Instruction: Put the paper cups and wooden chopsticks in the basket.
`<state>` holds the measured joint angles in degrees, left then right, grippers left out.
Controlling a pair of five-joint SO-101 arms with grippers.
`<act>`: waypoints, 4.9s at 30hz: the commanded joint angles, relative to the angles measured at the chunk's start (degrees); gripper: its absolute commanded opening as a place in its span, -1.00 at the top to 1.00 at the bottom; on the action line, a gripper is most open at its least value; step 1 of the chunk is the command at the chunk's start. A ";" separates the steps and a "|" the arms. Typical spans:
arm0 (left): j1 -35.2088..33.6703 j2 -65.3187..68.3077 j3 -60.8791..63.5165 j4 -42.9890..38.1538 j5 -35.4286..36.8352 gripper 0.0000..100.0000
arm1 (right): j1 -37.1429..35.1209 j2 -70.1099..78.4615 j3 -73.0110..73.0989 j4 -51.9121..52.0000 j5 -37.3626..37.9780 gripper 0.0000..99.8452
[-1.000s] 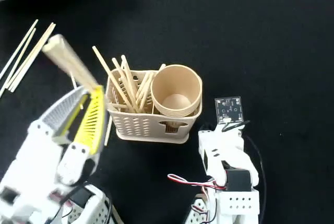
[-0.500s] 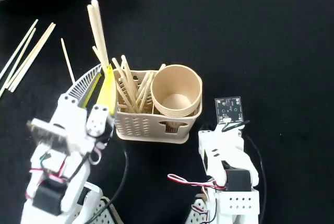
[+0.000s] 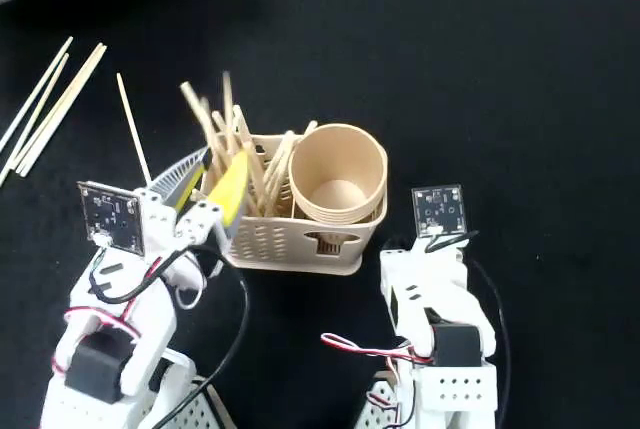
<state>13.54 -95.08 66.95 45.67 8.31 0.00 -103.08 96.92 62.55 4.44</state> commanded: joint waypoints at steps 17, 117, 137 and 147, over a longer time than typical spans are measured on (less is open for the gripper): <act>-29.41 36.31 -38.99 20.04 4.22 0.53 | -0.44 -3.12 -0.31 0.44 0.00 0.97; 0.04 5.63 -1.27 -32.44 -6.68 0.94 | -0.53 -3.12 -0.31 0.44 0.00 0.97; -0.04 12.48 -16.92 7.47 -1.05 0.54 | -0.53 -3.12 -0.31 0.44 0.00 0.97; -25.80 31.47 -44.44 23.82 -10.73 0.54 | -0.53 -3.12 -0.31 0.44 0.00 0.97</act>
<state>-3.52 -73.36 31.34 66.15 1.27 0.00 -103.08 96.92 62.55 4.44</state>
